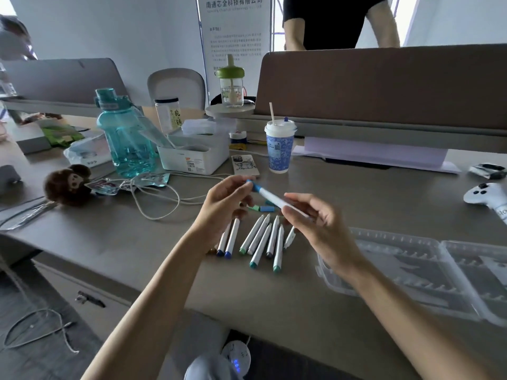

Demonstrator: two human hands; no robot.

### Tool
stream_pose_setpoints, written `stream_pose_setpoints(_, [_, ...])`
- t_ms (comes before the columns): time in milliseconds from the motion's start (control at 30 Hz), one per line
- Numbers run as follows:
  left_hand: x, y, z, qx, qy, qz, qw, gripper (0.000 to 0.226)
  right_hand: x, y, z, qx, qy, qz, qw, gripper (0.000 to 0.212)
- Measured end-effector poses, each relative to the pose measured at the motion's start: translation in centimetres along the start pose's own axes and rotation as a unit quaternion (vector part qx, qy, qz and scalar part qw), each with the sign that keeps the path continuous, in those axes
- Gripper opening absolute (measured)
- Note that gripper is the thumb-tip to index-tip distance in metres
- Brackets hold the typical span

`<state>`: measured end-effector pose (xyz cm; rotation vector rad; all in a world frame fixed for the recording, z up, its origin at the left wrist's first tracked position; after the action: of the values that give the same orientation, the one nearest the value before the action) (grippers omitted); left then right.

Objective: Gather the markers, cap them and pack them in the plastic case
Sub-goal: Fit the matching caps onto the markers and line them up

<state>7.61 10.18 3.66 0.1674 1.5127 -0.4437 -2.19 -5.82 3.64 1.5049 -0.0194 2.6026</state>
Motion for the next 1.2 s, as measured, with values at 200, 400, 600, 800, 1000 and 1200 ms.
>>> stream_pose_setpoints(200, [-0.8,4.2,-0.2,-0.109,-0.012,0.076,0.991,0.016,-0.3,0.5,0.1,0.008,-0.007,-0.022,1.0,0.045])
stream_pose_setpoints(400, [-0.4,4.1,1.1,-0.173,-0.019,0.299,0.938,0.015,-0.8,0.9,0.1,0.009,-0.021,-0.047,0.999,0.048])
stream_pose_setpoints(600, [0.9,3.1,1.3,-0.17,0.007,0.46,0.872,0.019,-1.2,1.3,0.1,0.002,-0.034,-0.055,0.998,0.025])
stream_pose_setpoints(800, [1.2,2.6,0.7,-0.185,-0.022,0.52,0.834,0.021,-1.5,1.5,0.3,-0.001,-0.043,-0.065,0.997,0.018])
stream_pose_setpoints(1000, [1.8,2.3,-0.9,-0.129,-0.133,0.547,0.816,0.014,-2.0,1.8,0.3,0.013,-0.031,-0.13,0.991,0.01])
stream_pose_setpoints(1200, [2.5,1.7,-3.2,-0.087,-0.205,0.561,0.797,0.024,-1.9,1.2,-0.3,0.113,0.112,-0.469,0.868,0.019])
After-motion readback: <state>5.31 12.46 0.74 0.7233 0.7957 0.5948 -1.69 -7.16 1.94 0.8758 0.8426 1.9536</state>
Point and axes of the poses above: each hand's wrist, its own z-axis towards the middle knuckle, its own y-axis out of the back of the hand, x = y × z, the point moved 7 cm from there along z, towards the middle knuckle, and after that the axes turned 12 degrees about y, right-handed, at the moved point
